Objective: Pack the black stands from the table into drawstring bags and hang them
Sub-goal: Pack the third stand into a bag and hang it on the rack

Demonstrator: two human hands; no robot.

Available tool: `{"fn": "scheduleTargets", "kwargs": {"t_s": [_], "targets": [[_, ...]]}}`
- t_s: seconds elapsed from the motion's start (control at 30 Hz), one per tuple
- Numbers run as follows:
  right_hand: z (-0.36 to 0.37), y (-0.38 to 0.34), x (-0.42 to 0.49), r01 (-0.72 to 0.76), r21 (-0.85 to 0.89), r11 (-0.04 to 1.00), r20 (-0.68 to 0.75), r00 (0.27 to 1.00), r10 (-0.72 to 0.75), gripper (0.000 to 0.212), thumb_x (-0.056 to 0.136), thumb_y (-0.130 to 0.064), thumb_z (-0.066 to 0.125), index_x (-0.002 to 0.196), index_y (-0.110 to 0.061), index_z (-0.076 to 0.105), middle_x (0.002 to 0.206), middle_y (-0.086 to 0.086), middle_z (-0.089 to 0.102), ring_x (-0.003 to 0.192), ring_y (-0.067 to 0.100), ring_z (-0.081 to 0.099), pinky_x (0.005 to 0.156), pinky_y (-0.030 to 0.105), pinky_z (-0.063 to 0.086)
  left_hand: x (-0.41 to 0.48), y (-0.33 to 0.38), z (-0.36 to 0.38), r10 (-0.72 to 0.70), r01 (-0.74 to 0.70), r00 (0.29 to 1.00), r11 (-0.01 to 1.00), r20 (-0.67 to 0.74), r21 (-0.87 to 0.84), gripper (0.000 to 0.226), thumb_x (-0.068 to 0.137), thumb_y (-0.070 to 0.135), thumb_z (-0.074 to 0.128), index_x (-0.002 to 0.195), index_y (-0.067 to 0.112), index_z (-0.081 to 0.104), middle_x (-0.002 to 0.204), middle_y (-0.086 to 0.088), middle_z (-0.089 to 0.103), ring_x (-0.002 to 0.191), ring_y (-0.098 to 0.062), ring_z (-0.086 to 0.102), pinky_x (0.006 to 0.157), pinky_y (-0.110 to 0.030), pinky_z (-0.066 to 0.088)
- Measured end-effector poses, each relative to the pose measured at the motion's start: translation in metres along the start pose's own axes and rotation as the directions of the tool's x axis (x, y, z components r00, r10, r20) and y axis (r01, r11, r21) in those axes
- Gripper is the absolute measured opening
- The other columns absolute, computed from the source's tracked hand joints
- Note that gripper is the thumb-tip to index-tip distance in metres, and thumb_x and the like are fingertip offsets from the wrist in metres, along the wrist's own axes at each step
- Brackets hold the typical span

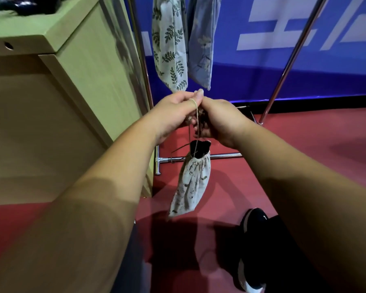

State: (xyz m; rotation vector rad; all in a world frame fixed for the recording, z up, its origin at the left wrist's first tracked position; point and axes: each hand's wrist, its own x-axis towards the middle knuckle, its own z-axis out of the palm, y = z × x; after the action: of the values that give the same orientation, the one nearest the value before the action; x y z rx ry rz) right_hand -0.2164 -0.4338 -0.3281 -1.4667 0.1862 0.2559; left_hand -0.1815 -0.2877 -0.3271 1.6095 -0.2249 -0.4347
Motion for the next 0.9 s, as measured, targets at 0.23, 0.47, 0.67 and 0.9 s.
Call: {"fn": "scheduleTargets", "kwargs": {"t_s": [0.23, 0.47, 0.67, 0.9], "targets": [[-0.016, 0.003, -0.004, -0.126, 0.002, 0.992, 0.119, 0.985, 0.125, 0.04, 0.107, -0.038, 0.05, 0.079, -0.013, 0.063, 0.066, 0.005, 0.054, 0.056, 0.022, 0.056, 0.067, 0.035, 0.058, -0.007, 0.006, 0.003, -0.1, 0.093, 0.982, 0.994, 0.163, 0.05, 0.036, 0.104, 0.042, 0.064, 0.108, 0.006, 0.062, 0.07, -0.005, 0.064, 0.064, -0.028, 0.064, 0.069, -0.04, 0.061], [-0.029, 0.003, -0.005, -0.153, 0.024, 0.988, 0.106, 0.983, 0.15, 0.02, 0.092, -0.025, 0.047, 0.077, -0.017, 0.058, 0.062, 0.0, 0.036, 0.051, 0.018, 0.025, 0.056, 0.033, 0.04, -0.003, -0.006, -0.002, -0.124, 0.111, 0.985, 0.987, 0.12, 0.115, 0.023, 0.1, 0.027, 0.073, 0.108, 0.005, 0.074, 0.093, -0.011, 0.071, 0.049, -0.007, 0.035, 0.059, -0.024, 0.041], [-0.025, -0.012, -0.026, -0.122, -0.133, 0.984, -0.014, 0.992, 0.122, 0.018, 0.099, -0.026, 0.057, 0.084, -0.016, 0.058, 0.061, -0.002, 0.035, 0.049, 0.014, 0.025, 0.05, 0.027, 0.024, -0.026, 0.0, 0.002, -0.049, 0.043, 0.999, 0.961, 0.018, 0.273, 0.007, 0.099, 0.02, 0.072, 0.101, 0.023, 0.078, 0.082, -0.002, 0.068, 0.072, -0.017, 0.053, 0.066, -0.03, 0.042], [-0.032, -0.05, -0.067, 0.09, -0.305, 0.948, 0.022, 0.996, -0.088, 0.02, 0.092, -0.021, 0.08, 0.084, -0.019, 0.062, 0.061, 0.002, 0.037, 0.05, 0.016, 0.03, 0.05, 0.029, 0.025, -0.039, 0.065, 0.011, 0.098, -0.037, 0.991, 0.86, -0.094, 0.509, 0.011, 0.08, 0.031, 0.066, 0.083, 0.035, 0.076, 0.072, 0.002, 0.071, 0.065, -0.019, 0.061, 0.068, -0.039, 0.051]]}}
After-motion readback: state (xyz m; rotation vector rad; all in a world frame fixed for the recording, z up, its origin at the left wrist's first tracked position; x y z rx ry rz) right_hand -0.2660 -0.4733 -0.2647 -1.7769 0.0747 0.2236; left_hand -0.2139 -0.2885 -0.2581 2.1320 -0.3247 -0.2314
